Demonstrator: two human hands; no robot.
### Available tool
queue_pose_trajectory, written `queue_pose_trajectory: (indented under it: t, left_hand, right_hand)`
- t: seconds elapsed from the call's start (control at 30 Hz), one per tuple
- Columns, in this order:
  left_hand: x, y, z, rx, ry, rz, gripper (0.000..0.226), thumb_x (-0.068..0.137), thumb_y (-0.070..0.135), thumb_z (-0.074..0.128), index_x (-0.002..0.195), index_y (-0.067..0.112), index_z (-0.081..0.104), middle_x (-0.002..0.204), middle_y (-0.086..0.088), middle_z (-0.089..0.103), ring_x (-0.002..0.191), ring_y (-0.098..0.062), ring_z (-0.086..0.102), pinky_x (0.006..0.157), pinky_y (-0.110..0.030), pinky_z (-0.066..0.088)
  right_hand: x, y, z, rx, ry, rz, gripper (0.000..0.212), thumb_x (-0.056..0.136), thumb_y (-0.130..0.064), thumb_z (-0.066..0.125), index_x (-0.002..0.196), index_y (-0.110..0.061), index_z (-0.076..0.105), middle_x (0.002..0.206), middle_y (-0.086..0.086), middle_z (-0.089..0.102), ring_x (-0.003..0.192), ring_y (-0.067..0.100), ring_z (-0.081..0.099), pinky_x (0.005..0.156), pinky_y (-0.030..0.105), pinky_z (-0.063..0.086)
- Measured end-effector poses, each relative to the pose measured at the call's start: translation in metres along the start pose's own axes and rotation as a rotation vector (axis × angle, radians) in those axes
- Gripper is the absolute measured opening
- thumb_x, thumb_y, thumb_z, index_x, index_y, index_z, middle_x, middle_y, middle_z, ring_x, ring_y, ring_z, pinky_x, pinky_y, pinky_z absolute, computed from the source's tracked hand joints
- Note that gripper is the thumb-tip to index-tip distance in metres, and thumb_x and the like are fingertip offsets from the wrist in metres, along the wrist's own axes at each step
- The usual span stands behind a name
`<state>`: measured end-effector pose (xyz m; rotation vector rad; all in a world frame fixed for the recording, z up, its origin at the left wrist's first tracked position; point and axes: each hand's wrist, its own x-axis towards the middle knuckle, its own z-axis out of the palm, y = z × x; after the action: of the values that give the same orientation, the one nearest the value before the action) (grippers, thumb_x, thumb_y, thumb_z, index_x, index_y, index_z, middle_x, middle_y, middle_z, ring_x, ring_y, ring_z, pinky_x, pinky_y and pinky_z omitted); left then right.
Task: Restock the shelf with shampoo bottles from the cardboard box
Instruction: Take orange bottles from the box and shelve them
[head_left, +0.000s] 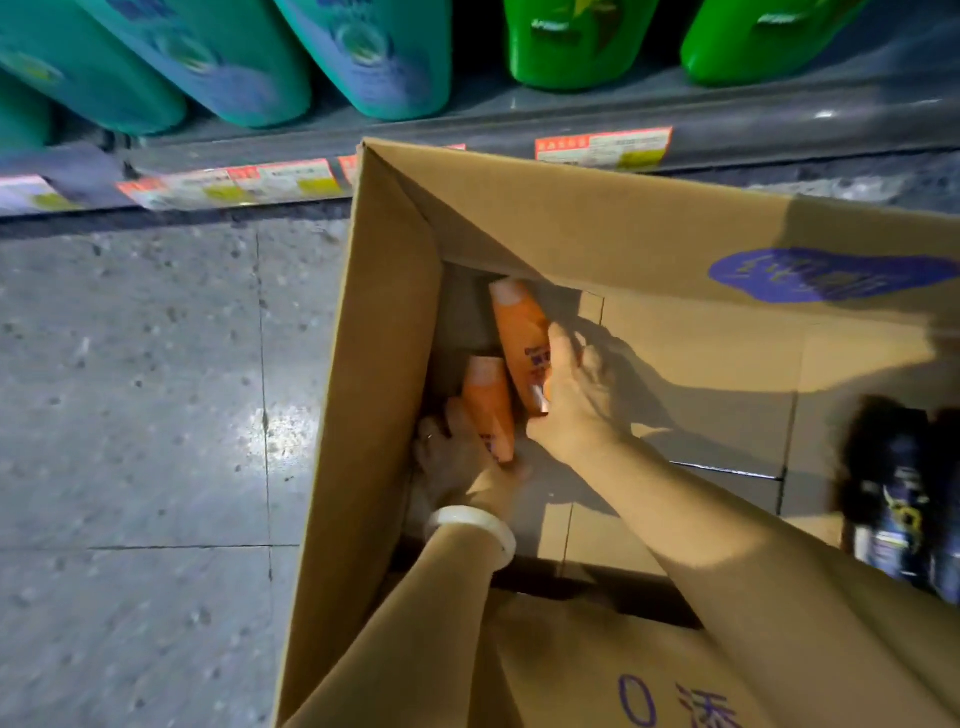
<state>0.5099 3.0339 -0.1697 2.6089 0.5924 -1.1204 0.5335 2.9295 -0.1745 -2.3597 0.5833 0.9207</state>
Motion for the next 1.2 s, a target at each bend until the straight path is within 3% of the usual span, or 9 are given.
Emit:
queue_pose_trajectory:
  t: [0.13, 0.33, 0.43, 0.6, 0.7, 0.83, 1.0, 1.1, 1.2]
  left_hand:
    - [0.002, -0.001, 0.017, 0.004, -0.041, -0.028, 0.087, 0.073, 0.045, 0.07, 0.138, 0.023, 0.016, 0.14, -0.01, 0.036, 0.127, -0.032, 0.04, 0.101, -0.044, 0.039]
    - [-0.008, 0.012, 0.013, -0.562, -0.333, -0.121, 0.06, 0.087, 0.018, 0.06, 0.136, 0.018, 0.024, 0.125, -0.013, 0.049, 0.117, -0.03, 0.049, 0.101, -0.037, 0.038]
    - [-0.033, 0.012, -0.009, -0.642, -0.174, -0.017, 0.045, 0.079, 0.022, 0.071, 0.105, 0.025, 0.035, 0.102, 0.0, 0.052, 0.096, -0.019, 0.053, 0.087, -0.032, 0.043]
    - [-0.115, 0.023, -0.075, -0.723, -0.098, 0.226, 0.077, 0.072, 0.023, 0.077, 0.132, 0.029, 0.029, 0.104, 0.009, 0.054, 0.099, -0.015, 0.055, 0.086, -0.034, 0.048]
    - [-0.18, 0.039, -0.137, -0.816, -0.063, 0.32, 0.078, 0.069, 0.015, 0.079, 0.13, 0.026, 0.031, 0.095, 0.016, 0.052, 0.093, -0.015, 0.056, 0.082, -0.032, 0.047]
    - [-0.273, 0.063, -0.241, -0.924, 0.035, 0.451, 0.071, 0.052, 0.031, 0.078, 0.112, 0.025, 0.04, 0.09, -0.001, 0.058, 0.084, -0.022, 0.06, 0.078, -0.043, 0.053]
    - [-0.4, 0.094, -0.397, -0.977, 0.21, 0.697, 0.071, 0.057, 0.021, 0.081, 0.115, 0.019, 0.04, 0.081, 0.008, 0.058, 0.071, -0.009, 0.059, 0.064, -0.02, 0.051]
    - [-0.475, 0.099, -0.475, -1.001, 0.335, 0.822, 0.074, 0.049, 0.04, 0.074, 0.112, 0.026, 0.038, 0.082, 0.007, 0.059, 0.071, -0.012, 0.061, 0.065, -0.03, 0.052]
    - [-0.534, 0.098, -0.539, -1.043, 0.466, 0.923, 0.062, 0.057, 0.025, 0.082, 0.101, 0.028, 0.039, 0.077, 0.008, 0.057, 0.063, -0.008, 0.057, 0.064, -0.033, 0.048]
  right_hand:
    - [-0.005, 0.022, 0.002, -0.062, 0.038, 0.06, 0.104, 0.073, -0.02, 0.073, 0.147, -0.026, 0.0, 0.144, 0.014, 0.023, 0.13, 0.035, 0.03, 0.099, 0.042, 0.041]
    - [-0.001, 0.035, 0.001, 0.194, 0.003, 0.238, 0.096, 0.064, -0.021, 0.081, 0.138, -0.013, 0.019, 0.135, 0.013, 0.033, 0.123, 0.035, 0.042, 0.095, 0.041, 0.044]
    - [-0.033, 0.046, -0.016, 0.402, -0.016, 0.235, 0.089, 0.062, -0.018, 0.081, 0.132, -0.012, 0.026, 0.127, 0.01, 0.041, 0.114, 0.031, 0.049, 0.085, 0.038, 0.045]
    - [-0.138, 0.039, -0.091, 0.629, 0.097, 0.15, 0.091, 0.068, -0.012, 0.078, 0.138, -0.019, 0.02, 0.11, -0.004, 0.045, 0.102, 0.016, 0.049, 0.076, 0.029, 0.038]
    - [-0.205, 0.005, -0.159, 0.676, 0.216, 0.11, 0.091, 0.068, -0.01, 0.077, 0.139, -0.018, 0.02, 0.109, -0.003, 0.047, 0.099, 0.017, 0.05, 0.083, 0.033, 0.042]
    - [-0.292, -0.051, -0.264, 0.661, 0.344, -0.031, 0.09, 0.067, -0.015, 0.076, 0.138, -0.017, 0.02, 0.116, 0.002, 0.049, 0.1, 0.02, 0.051, 0.082, 0.028, 0.039]
    - [-0.411, -0.131, -0.402, 0.701, 0.522, -0.27, 0.085, 0.064, -0.019, 0.076, 0.131, -0.02, 0.025, 0.114, 0.003, 0.054, 0.1, 0.022, 0.056, 0.082, 0.03, 0.042]
    - [-0.479, -0.171, -0.466, 0.723, 0.626, -0.434, 0.079, 0.061, -0.016, 0.076, 0.126, -0.018, 0.03, 0.109, 0.004, 0.056, 0.092, 0.022, 0.057, 0.071, 0.025, 0.039]
    - [-0.538, -0.205, -0.514, 0.718, 0.712, -0.579, 0.07, 0.062, -0.011, 0.077, 0.118, -0.016, 0.034, 0.102, 0.006, 0.059, 0.084, 0.022, 0.059, 0.065, 0.025, 0.038]
